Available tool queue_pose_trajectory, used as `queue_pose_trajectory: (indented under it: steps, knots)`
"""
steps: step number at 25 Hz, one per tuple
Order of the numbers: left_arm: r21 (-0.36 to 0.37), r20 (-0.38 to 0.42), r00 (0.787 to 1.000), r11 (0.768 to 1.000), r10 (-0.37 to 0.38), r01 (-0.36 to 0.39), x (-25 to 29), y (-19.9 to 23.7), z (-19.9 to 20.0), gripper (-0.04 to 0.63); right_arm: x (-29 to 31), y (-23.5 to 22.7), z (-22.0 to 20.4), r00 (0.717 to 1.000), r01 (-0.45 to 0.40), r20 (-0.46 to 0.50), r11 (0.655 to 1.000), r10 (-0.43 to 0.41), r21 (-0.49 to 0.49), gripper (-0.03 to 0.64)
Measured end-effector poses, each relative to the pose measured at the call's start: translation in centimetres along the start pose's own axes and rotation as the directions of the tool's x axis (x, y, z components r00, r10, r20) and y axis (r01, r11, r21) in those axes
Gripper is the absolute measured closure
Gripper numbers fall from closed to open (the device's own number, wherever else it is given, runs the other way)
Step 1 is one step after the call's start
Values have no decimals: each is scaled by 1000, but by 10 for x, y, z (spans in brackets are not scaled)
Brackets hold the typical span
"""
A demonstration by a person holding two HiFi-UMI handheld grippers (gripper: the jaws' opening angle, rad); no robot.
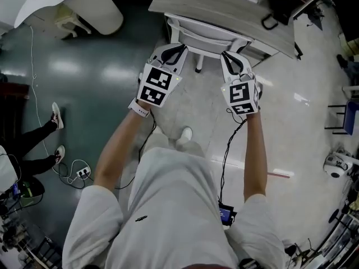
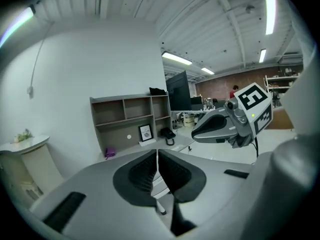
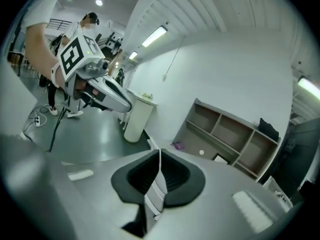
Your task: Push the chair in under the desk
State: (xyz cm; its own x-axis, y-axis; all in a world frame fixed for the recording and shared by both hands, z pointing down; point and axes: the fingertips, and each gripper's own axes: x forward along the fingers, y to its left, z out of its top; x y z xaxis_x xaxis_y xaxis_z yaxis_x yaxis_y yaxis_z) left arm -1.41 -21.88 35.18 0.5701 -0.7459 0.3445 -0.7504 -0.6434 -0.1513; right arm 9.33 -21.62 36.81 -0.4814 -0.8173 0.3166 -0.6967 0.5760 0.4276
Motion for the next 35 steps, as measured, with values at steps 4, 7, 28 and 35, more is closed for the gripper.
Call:
queue_pose_trajectory:
  steps: [4, 7, 28, 35]
  knots:
    - [-67, 56, 998, 997, 29, -25, -33, -6, 9, 586, -29, 4, 17, 998, 39, 37, 994, -43, 107, 595]
    - [-100, 98, 994, 994, 43, -33, -55, -13, 19, 588, -48, 7, 26, 995, 72, 55, 982, -83, 174, 595]
    - [-281, 185, 980, 960, 67, -13, -160, -62, 19, 589, -145, 51, 56, 965, 160, 112, 874, -235, 459, 595]
    - [-274, 194, 978, 961, 77, -21, -174, -69, 17, 589, -163, 61, 54, 953, 195, 114, 854, -282, 483, 595]
